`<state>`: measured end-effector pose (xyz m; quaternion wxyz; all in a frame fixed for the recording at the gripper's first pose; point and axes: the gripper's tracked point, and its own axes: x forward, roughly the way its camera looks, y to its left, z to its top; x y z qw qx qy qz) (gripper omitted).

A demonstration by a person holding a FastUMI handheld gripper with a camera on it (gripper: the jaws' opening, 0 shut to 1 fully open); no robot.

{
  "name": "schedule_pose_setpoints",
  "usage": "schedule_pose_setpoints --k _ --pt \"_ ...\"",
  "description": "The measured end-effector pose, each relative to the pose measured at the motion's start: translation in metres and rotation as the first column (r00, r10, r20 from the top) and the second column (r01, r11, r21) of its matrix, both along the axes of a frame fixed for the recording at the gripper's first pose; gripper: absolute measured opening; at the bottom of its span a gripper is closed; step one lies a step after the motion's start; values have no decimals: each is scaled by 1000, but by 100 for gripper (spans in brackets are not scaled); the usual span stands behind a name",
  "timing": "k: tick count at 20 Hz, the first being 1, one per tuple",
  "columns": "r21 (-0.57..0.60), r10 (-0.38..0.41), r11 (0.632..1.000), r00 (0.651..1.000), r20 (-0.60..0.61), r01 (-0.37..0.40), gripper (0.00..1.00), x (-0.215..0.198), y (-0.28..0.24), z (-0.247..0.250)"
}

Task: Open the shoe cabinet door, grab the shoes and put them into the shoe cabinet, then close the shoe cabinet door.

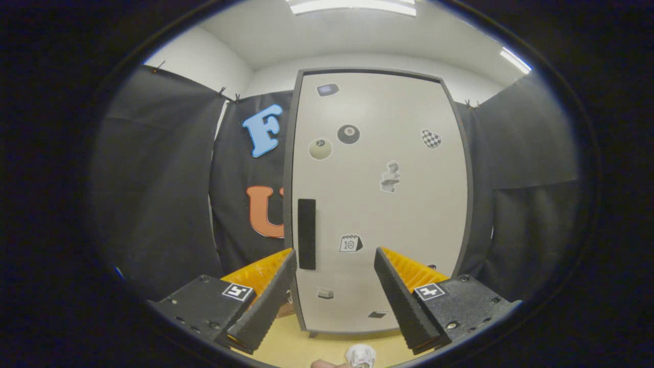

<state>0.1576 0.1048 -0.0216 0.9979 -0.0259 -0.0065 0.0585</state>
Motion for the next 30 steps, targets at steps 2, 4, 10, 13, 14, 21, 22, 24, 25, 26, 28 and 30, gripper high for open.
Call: schedule_pose_setpoints --k 2,4,10,13,14,21,22,24,25,26,28,30 --pt "10 15 1000 1000 2 -15 99 14 15 -3" --pt "7 41 999 999 12 -41 99 29 32 -4" --pt "-17 20 1000 1000 8 -20 100 87 48 -9" --pt "-33 -9 999 1000 1 9 98 112 43 -15" --pt "-40 -16 999 1000 -11 15 98 117 42 -18" --pt "-7 0 1000 1000 -26 0 35 116 47 -9" --pt "-13 -3 1000 1000 -30 2 33 115 46 -9" --pt "-12 11 1000 999 -45 -12 30 111 47 -9" --pt "-11 25 1000 998 -50 -26 29 107 47 -6" --pt "-7 41 999 998 -54 -42 29 101 48 -3" --pt "1 75 997 995 -72 -75 28 88 47 -3" --pt "-3 104 995 991 -80 -105 28 77 43 -2"
